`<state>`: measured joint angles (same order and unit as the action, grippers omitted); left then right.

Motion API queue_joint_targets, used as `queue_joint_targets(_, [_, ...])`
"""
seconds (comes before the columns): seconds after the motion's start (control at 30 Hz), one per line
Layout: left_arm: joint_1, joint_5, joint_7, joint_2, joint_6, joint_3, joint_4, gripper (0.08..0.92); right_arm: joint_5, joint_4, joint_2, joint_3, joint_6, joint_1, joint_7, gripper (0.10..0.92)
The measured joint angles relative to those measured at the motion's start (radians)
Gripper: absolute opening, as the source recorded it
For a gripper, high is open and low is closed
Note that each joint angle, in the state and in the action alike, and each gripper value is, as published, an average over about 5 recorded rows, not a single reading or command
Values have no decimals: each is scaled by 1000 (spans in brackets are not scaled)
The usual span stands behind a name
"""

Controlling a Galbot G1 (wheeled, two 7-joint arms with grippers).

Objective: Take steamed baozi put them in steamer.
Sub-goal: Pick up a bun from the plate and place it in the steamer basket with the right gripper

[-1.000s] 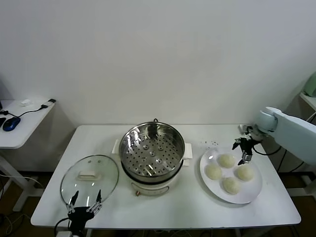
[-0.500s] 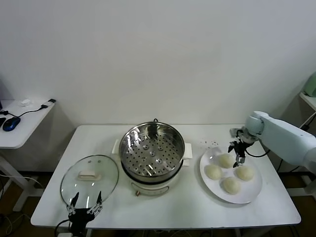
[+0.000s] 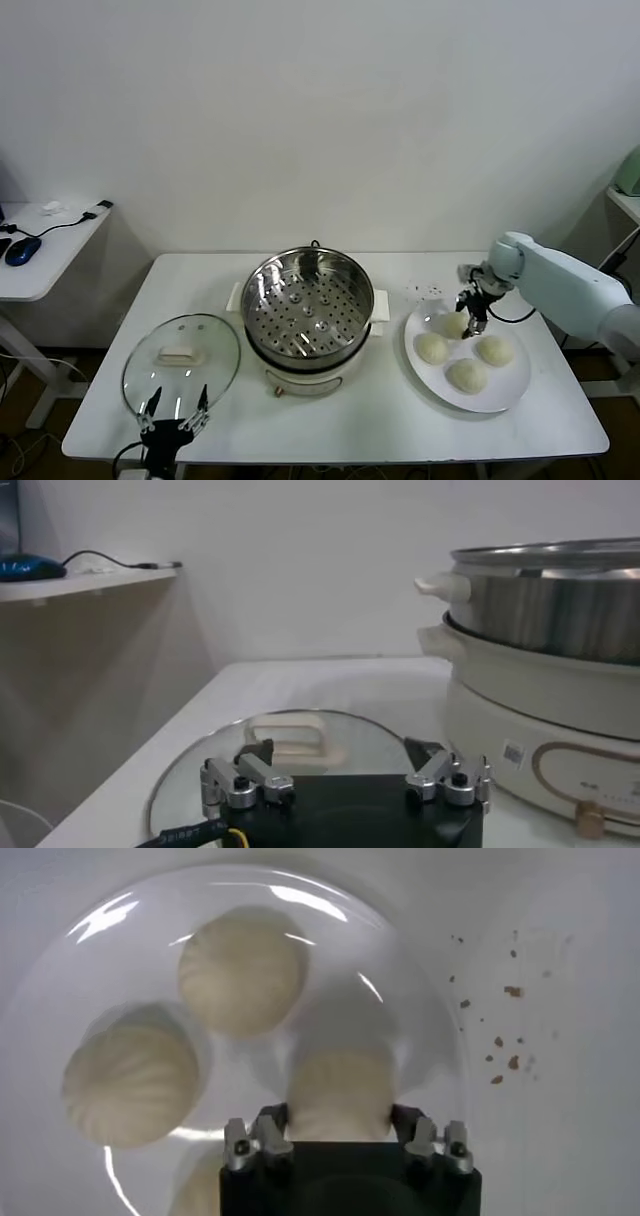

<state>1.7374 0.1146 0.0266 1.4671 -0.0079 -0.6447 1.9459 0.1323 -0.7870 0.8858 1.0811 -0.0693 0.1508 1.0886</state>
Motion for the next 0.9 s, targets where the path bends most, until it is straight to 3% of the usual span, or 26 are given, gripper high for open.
queue_joint_targets(0.4, [-1,-8,0,2,0,17,11,823,109,-171,-28,201,64,307,36,645])
queue_joint_targets(0.67, [-6,-9,3,2,-3,26,7,823,188,-351,40,326,177,552,42,643])
queue_joint_targets(0.9, [-7,-12,7,2,-5,38,7,823,159,-490,130,362,326,627,33,645])
